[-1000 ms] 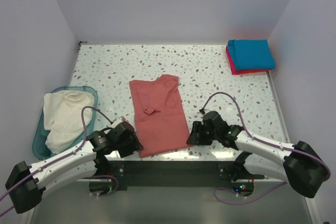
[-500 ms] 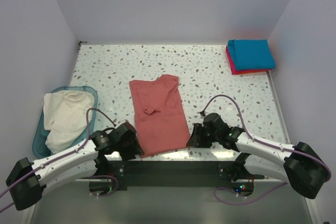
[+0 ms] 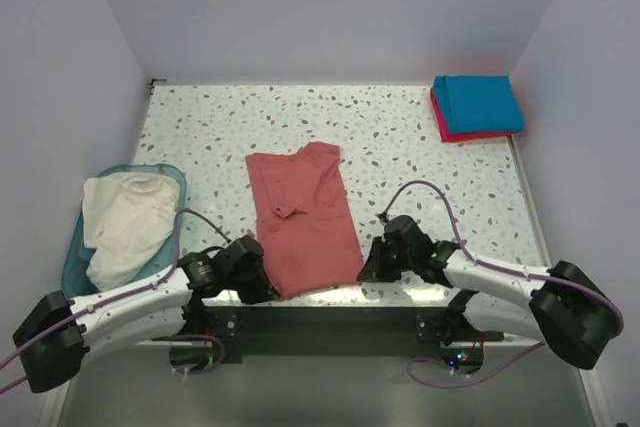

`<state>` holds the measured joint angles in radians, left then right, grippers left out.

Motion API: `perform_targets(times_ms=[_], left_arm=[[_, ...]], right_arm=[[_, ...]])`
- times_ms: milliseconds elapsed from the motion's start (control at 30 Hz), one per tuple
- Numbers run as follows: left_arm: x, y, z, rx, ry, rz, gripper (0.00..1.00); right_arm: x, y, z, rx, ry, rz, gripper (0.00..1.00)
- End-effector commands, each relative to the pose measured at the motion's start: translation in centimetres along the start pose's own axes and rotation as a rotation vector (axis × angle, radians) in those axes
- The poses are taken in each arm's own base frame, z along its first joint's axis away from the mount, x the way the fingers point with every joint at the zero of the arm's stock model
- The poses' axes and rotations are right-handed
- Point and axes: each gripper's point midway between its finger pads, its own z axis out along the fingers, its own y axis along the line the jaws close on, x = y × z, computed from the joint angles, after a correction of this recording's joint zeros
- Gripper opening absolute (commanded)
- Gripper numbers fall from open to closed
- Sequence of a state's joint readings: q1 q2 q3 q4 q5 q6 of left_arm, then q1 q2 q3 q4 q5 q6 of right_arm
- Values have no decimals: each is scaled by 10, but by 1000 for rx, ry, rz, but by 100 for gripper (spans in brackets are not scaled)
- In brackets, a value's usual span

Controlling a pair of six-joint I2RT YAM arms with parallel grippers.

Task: Fold and stack the t-shirts
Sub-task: Fold the tshirt

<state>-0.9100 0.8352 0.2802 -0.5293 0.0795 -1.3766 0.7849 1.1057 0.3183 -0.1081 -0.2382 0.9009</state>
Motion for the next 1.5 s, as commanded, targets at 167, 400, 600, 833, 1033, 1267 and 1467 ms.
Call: perform_targets(times_ms=[167,400,600,833,1033,1267,1467], left_arm=[[-9,0,-6,6,-68,63,0],[-3,-30,-37,109,-101,133,0],[-14,-64,-68,156,-194,178,0],[-42,-105,-106,220,-341,163,0],[-90,-131,-131,181,-529,167,0],[-171,-153,-134,156,-639,153,0],[-233,-163,-121,178,-678,69,0]], right_arm=[[6,5,-12,-32,-16,-88,0],[-1,18,-55,-55,-128,-204,0],[-23,28,-80,0,-201,-271,0],[-60,55,-103,39,-304,-310,0],[-111,90,-106,91,-405,-356,0],[-199,120,-105,66,-489,-315,0],[-270,134,-81,74,-487,-304,0]])
